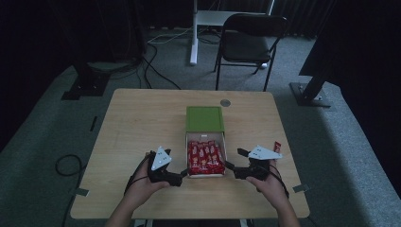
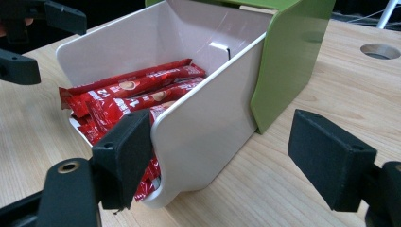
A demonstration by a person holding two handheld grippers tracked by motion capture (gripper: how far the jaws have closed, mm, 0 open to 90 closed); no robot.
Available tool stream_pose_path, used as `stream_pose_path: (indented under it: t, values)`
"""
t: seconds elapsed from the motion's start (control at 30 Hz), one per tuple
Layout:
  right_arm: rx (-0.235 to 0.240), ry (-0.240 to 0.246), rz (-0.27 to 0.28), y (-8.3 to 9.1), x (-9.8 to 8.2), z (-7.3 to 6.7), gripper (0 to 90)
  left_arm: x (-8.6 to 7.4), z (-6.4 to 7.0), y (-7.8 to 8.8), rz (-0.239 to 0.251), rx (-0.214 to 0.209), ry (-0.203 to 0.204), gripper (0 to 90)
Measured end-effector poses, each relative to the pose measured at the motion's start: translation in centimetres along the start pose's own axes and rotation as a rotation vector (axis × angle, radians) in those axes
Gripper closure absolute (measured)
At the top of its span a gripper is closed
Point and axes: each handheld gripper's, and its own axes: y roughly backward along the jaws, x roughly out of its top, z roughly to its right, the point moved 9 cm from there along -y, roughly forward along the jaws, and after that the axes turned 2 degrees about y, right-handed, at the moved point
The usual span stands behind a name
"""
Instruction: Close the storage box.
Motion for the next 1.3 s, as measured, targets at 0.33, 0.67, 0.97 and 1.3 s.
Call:
stream_pose_path:
  t: [0.33,0.67,0.97,1.3]
  values:
    - [0.001,-0.001,-0.009,-0.4,-0.2,0.1,21.4,0.2,-1.0,-1.2,-0.018,0.028,-0.019,1.8]
    - [0.004,-0.014,-0.011,-0.6,-0.2,0.4,19.3,0.3,-1.5,-1.7,-0.021,0.03,-0.008,1.8]
    - [-0.003,0.001,-0.023,-1.1,0.2,0.7,18.9,0.6,-2.3,-2.0,-0.026,0.046,-0.003,1.8]
    - [-0.003,-0.009,-0.025,-1.7,0.5,0.9,18.1,0.8,-3.0,-2.3,-0.034,0.056,0.0,1.8]
